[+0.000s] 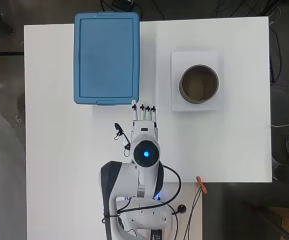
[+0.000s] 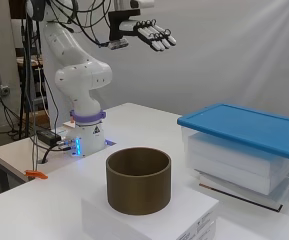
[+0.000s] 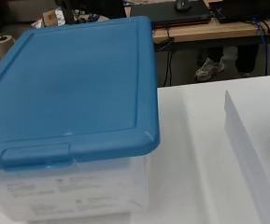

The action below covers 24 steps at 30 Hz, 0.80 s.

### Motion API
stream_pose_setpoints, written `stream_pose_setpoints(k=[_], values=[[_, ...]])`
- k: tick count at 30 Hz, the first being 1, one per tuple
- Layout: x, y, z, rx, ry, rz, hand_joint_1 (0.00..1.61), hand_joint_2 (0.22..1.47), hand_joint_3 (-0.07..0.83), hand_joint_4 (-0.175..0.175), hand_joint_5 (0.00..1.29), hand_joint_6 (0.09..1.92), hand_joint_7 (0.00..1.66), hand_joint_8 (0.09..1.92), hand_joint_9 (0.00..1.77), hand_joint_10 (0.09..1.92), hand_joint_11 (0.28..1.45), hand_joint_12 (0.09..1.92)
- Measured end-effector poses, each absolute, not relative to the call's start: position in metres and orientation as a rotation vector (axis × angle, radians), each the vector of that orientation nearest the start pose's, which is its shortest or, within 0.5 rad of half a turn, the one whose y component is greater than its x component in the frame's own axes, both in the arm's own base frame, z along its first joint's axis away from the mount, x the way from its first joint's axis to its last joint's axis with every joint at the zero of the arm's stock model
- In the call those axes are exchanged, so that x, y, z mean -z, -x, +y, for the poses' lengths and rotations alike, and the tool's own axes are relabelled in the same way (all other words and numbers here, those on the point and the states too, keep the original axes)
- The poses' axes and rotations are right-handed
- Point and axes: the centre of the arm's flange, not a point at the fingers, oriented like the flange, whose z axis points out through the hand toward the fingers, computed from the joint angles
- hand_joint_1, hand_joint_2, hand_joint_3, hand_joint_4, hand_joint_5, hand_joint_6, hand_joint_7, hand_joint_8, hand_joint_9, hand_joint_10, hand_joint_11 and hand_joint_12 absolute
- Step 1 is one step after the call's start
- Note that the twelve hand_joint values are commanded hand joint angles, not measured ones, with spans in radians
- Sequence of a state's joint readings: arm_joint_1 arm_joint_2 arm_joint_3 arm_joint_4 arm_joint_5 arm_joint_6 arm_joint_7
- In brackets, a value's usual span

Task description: Teleoperate dual arm-hand system to remove items from a box

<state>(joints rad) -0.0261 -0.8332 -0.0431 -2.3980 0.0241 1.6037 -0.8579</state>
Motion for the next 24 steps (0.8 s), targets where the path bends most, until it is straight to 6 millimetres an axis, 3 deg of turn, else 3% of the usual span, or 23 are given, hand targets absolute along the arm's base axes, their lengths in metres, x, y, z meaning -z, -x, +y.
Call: stream_pose_setpoints(k=[3, 6, 9, 11, 15, 20, 24], values=[[-0.594, -0.277, -0.041, 0.215, 2.892, -1.082, 0.24, 0.93, -0.025, 0.068, 0.36, 0.09, 0.45, 0.09, 0.5, 0.09, 0.46, 0.09], [-0.594, -0.283, -0.025, 0.145, 2.961, -1.145, 0.25, 0.87, -0.018, 0.061, 0.28, 0.09, 0.37, 0.09, 0.4, 0.09, 0.44, 0.09], [-0.574, -0.317, 0.005, -0.086, 3.003, -1.279, 0.22, 0.85, -0.012, 0.082, 0.24, 0.09, 0.34, 0.09, 0.37, 0.09, 0.43, 0.09], [-0.546, -0.346, 0.031, -0.272, 3.003, -1.387, 0.2, 0.85, -0.011, 0.096, 0.25, 0.09, 0.34, 0.09, 0.36, 0.09, 0.42, 0.09], [-0.494, -0.383, 0.072, -0.55, 2.971, -1.622, 0.15, 0.86, -0.001, 0.105, 0.24, 0.09, 0.34, 0.09, 0.37, 0.09, 0.4, 0.09], [-0.473, -0.428, 0.09, -0.719, 2.977, -1.898, 0.16, 0.86, -0.002, 0.104, 0.21, 0.09, 0.33, 0.09, 0.35, 0.09, 0.38, 0.09], [-0.459, -0.435, 0.113, -0.689, 2.952, -2.018, 0.14, 0.85, -0.004, 0.104, 0.21, 0.09, 0.33, 0.09, 0.37, 0.09, 0.37, 0.09]])
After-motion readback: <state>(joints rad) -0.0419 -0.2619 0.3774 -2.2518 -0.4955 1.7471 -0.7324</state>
